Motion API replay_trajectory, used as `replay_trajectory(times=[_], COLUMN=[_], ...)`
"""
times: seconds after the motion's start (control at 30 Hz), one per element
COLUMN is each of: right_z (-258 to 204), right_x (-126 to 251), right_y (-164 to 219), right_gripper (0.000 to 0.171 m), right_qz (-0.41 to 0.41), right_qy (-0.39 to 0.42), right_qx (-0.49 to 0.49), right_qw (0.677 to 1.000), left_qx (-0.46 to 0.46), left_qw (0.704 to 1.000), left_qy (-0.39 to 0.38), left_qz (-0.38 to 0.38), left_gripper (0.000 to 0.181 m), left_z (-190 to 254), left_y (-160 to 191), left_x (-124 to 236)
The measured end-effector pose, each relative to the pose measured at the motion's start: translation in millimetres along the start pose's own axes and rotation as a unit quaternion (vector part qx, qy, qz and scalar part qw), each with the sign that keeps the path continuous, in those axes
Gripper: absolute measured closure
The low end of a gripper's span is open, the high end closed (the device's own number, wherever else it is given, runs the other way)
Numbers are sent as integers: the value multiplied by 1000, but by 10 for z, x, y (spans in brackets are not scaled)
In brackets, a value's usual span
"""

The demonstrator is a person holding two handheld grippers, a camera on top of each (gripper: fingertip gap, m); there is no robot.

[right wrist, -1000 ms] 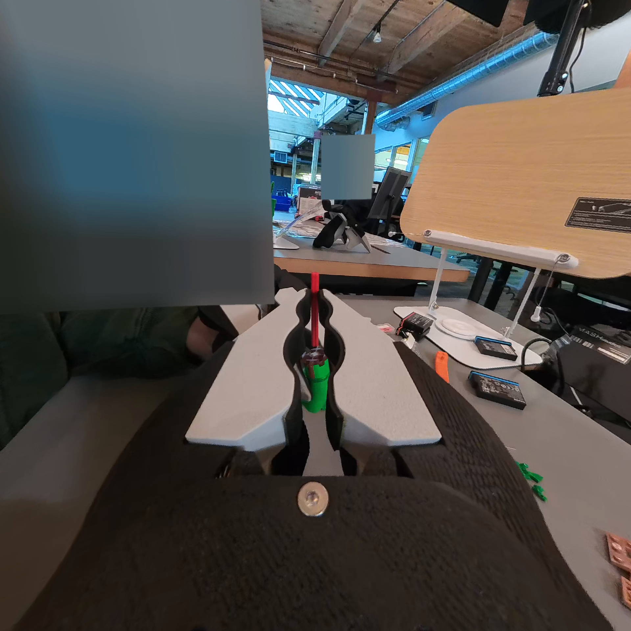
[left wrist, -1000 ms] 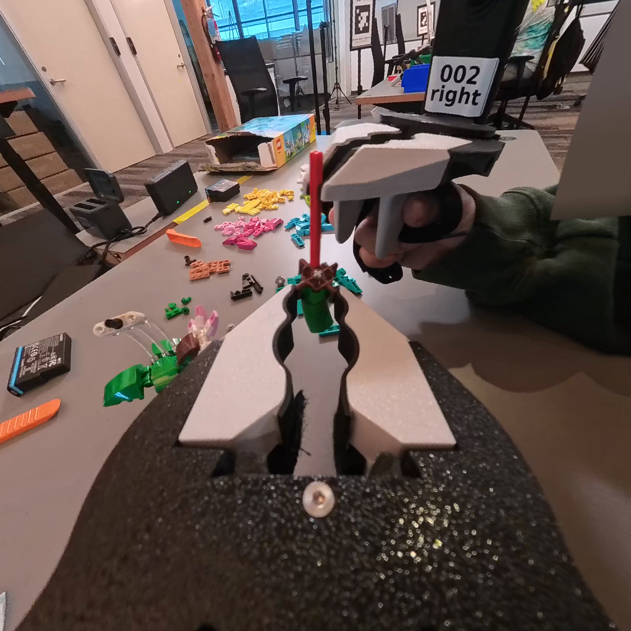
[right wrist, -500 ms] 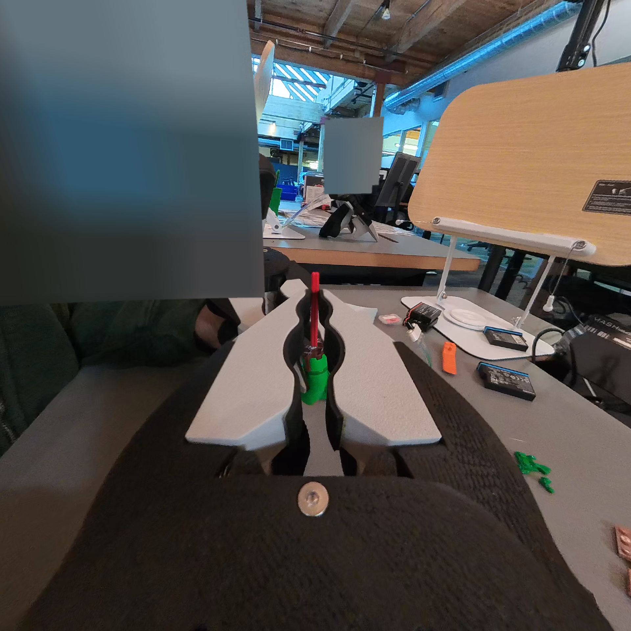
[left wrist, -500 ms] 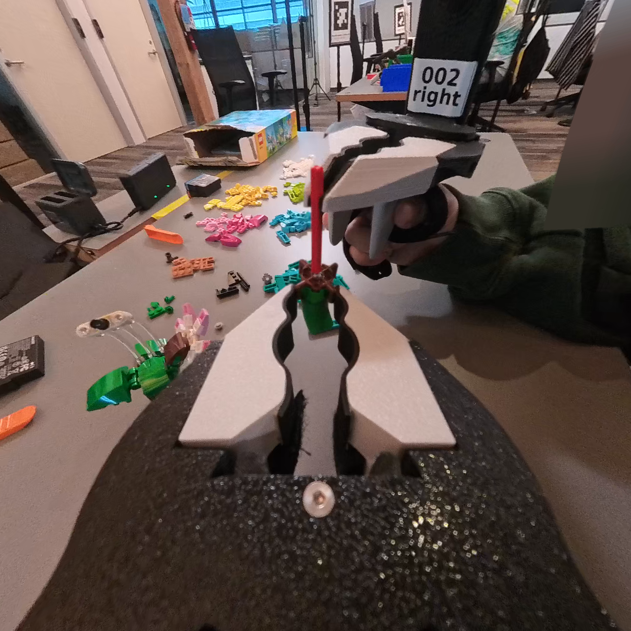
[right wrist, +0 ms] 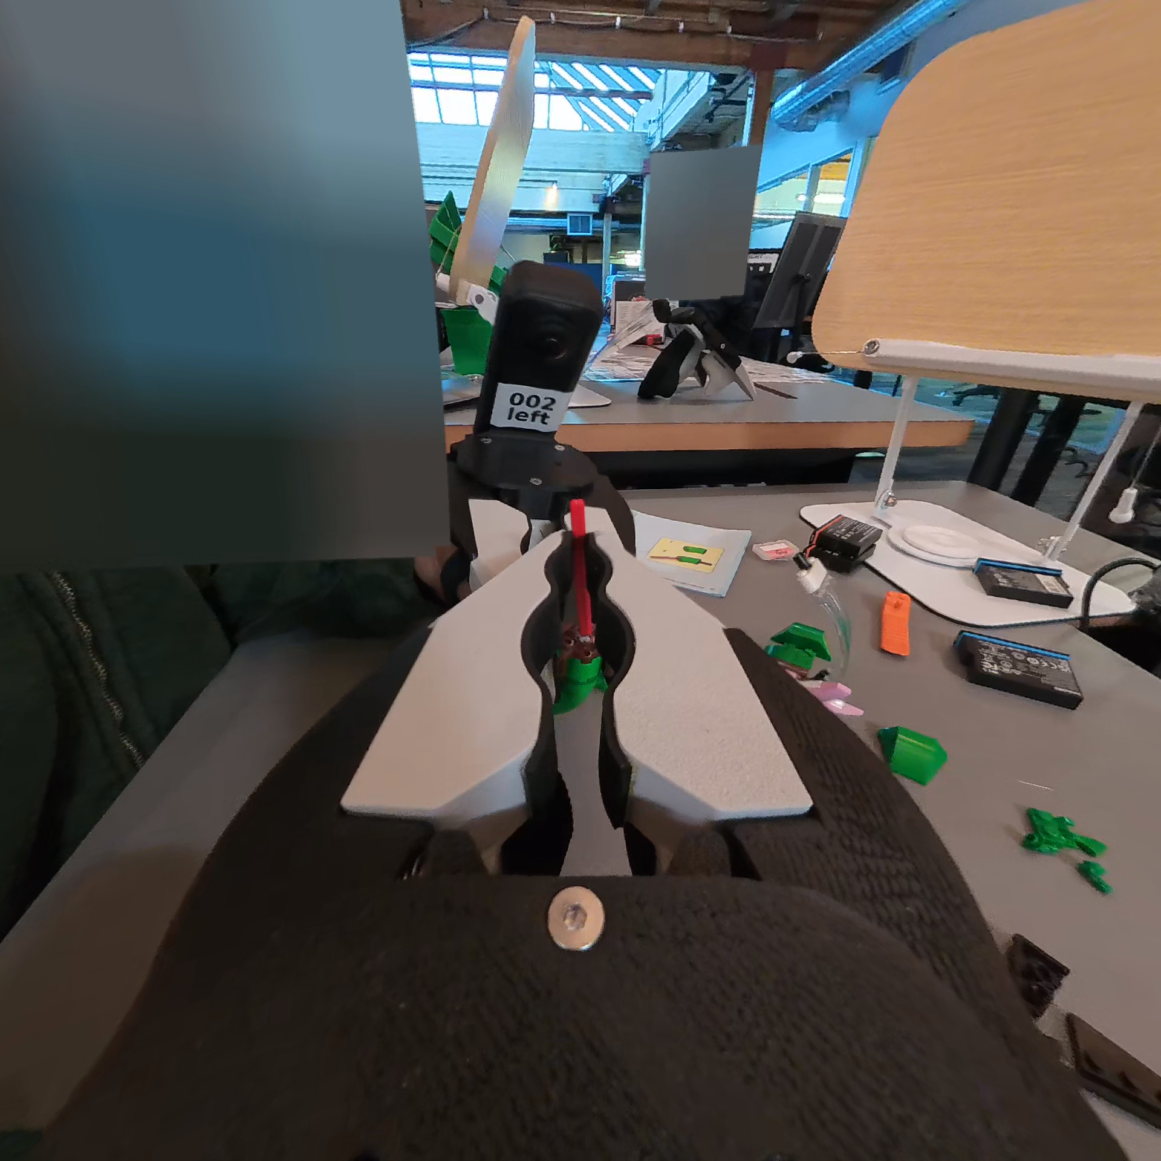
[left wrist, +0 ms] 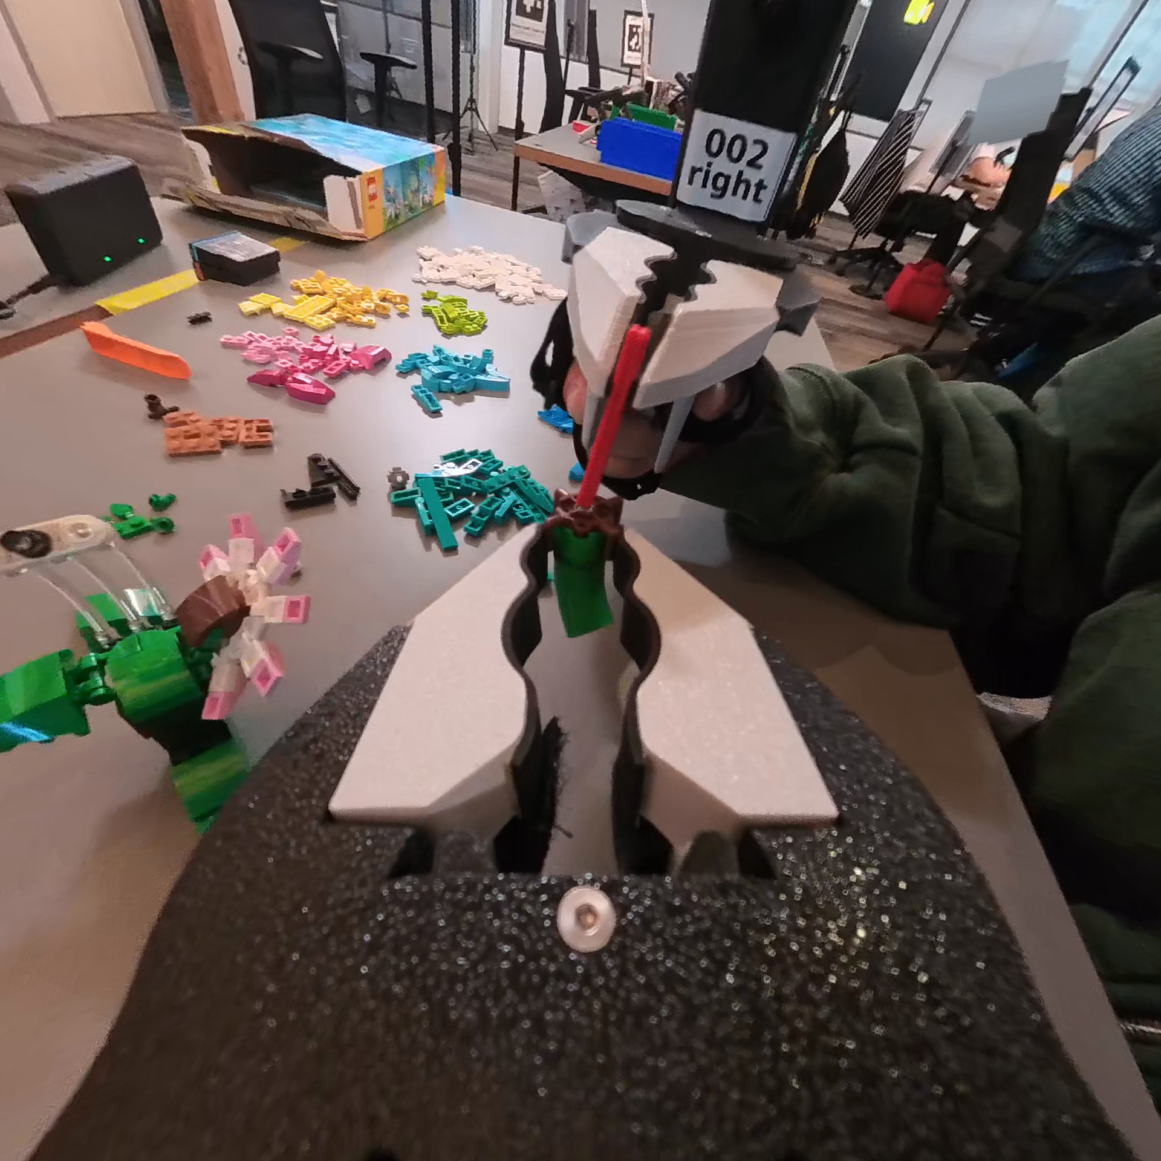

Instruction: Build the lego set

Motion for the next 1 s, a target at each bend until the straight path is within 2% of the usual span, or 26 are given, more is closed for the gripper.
replay_trajectory(times=[0.17,0.5,1.0], right_z=[-15,18,25], right_x=[-10,19,5], right_y=[29,-46,-51], right_gripper=[170,170,169], right_qz=[-8,15,16], right_qy=[-8,-17,-17], right_qx=[-8,-50,-55], right_qw=[1000,998,998], left_qx=[6,27,43], left_qw=[1000,998,996], left_qy=[12,46,63], left_qz=[-5,34,44], left_gripper=[162,163,162], left_z=[19,66,83], left_y=[29,-41,-41], left_x=[-27,-6,-11])
Point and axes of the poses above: each gripper's, where its closed fingertips meet, x back along the fingers, y out of its underside, z = x × y across the jaws, the point moved 1 cm from there along x, back along the fingers, and after that the axes turned 15 degrees about y, right-handed, at the moved point
